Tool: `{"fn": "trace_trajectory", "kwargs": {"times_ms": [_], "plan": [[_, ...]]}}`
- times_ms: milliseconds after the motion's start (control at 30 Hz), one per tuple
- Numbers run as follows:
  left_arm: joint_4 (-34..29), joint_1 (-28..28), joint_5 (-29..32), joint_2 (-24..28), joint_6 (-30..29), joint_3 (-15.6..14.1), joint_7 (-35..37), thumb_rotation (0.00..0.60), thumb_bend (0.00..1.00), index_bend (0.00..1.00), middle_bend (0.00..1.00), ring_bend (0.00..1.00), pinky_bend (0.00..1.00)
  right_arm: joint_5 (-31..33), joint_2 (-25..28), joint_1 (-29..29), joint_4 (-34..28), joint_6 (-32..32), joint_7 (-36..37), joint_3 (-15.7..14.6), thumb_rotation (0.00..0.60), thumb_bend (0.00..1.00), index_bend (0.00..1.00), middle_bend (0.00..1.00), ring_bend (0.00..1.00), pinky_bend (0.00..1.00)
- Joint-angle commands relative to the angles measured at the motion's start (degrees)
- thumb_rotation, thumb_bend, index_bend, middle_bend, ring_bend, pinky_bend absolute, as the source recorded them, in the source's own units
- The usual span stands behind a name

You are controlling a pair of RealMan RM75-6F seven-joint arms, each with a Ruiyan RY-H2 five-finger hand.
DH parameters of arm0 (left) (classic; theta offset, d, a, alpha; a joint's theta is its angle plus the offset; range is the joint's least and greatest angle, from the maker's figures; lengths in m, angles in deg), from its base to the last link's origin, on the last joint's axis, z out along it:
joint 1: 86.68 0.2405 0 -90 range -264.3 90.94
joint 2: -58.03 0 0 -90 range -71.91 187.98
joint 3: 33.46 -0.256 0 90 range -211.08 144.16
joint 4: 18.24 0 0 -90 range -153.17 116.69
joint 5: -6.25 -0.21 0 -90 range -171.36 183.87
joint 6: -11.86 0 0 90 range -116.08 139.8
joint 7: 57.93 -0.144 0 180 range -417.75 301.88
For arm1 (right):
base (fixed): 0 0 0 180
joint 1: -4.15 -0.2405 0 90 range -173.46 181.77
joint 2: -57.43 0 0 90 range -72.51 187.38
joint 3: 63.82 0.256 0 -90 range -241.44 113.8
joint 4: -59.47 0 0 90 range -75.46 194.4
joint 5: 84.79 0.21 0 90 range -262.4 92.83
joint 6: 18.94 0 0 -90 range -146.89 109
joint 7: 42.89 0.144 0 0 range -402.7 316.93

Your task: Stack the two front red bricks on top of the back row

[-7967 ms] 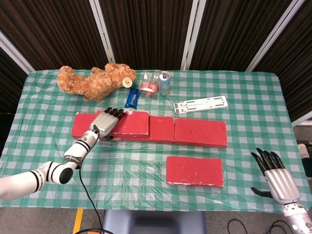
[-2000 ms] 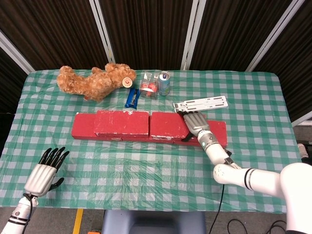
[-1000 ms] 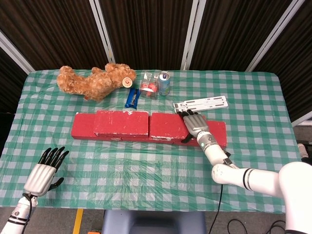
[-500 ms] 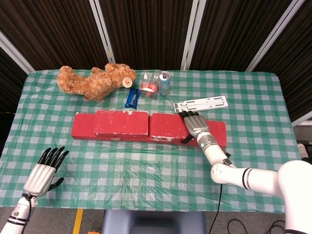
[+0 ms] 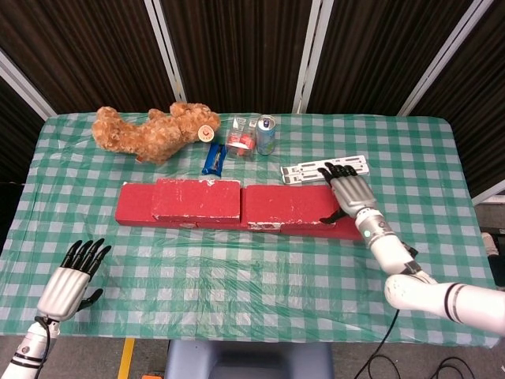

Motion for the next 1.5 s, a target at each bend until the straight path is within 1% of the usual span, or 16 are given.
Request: {"fn": "trace_trajectory", "kwargs": {"times_ms": [33, 100, 167, 300, 433, 600, 800, 1133, 1500], "plan": [[-0.1, 0.0, 0.0, -0.1, 0.0, 0.0, -0.1, 0.600, 0.26, 0.00, 0.00, 0.00, 0.01, -10.7, 5.3, 7.3, -1.1, -2.7, 6.6, -2.8, 0.531, 0.09, 0.11, 0.02, 0.00, 0.11], [-0.2, 0.0, 0.0, -0.1, -0.1, 0.1, -0.1, 0.600, 0.26, 0.00, 0.00, 0.00, 0.01, -13.7, 6.0, 9.3, 0.2, -2.2, 9.2, -3.6, 0.529, 0.09, 0.14, 0.02, 0.00, 0.11], [-0.3, 0.0, -0.1, -0.1, -0.2, 0.2, -0.1, 0.600, 0.26, 0.00, 0.00, 0.00, 0.01, -15.7, 6.2, 10.7, 2.1, -1.7, 10.1, -4.6, 0.529, 0.09, 0.18, 0.02, 0.00, 0.11], [-0.1, -0.1, 0.0, -0.2, 0.3, 0.1, -0.3, 0.600, 0.26, 0.00, 0.00, 0.00, 0.01, -16.9, 5.3, 12.4, 5.6, -0.7, 10.9, -5.3, 0.529, 0.09, 0.26, 0.03, 0.00, 0.11], [0.0, -0.2, 0.2, -0.3, 0.5, 0.2, -0.4, 0.600, 0.26, 0.00, 0.00, 0.00, 0.01, -17.8, 3.5, 12.4, 7.4, 2.1, 11.0, -5.5, 0.522, 0.09, 0.27, 0.03, 0.00, 0.10], [-0.1, -0.1, 0.2, -0.3, 0.6, 0.2, -0.4, 0.600, 0.26, 0.00, 0.00, 0.00, 0.01, -19.6, 1.5, 11.8, 6.6, 3.8, 10.1, -4.8, 0.519, 0.09, 0.29, 0.02, 0.00, 0.10], [-0.1, 0.0, 0.3, 0.1, 0.4, 0.2, 0.1, 0.600, 0.26, 0.00, 0.00, 0.00, 0.01, -17.9, -0.1, 10.4, 5.0, 5.6, 8.6, -3.5, 0.520, 0.09, 0.29, 0.02, 0.00, 0.10], [-0.5, 0.2, 0.0, 0.6, -0.2, 0.1, 0.8, 0.600, 0.27, 0.00, 0.00, 0.00, 0.01, -13.7, -2.6, 8.2, 4.8, 7.2, 6.2, -1.9, 0.515, 0.09, 0.28, 0.02, 0.00, 0.10], [-0.6, 0.3, 0.0, 0.9, -0.5, 0.3, 1.2, 0.600, 0.27, 0.00, 0.00, 0.00, 0.01, -11.7, -3.4, 7.0, 3.0, 6.5, 3.5, -1.9, 0.506, 0.09, 0.28, 0.02, 0.00, 0.10]]}}
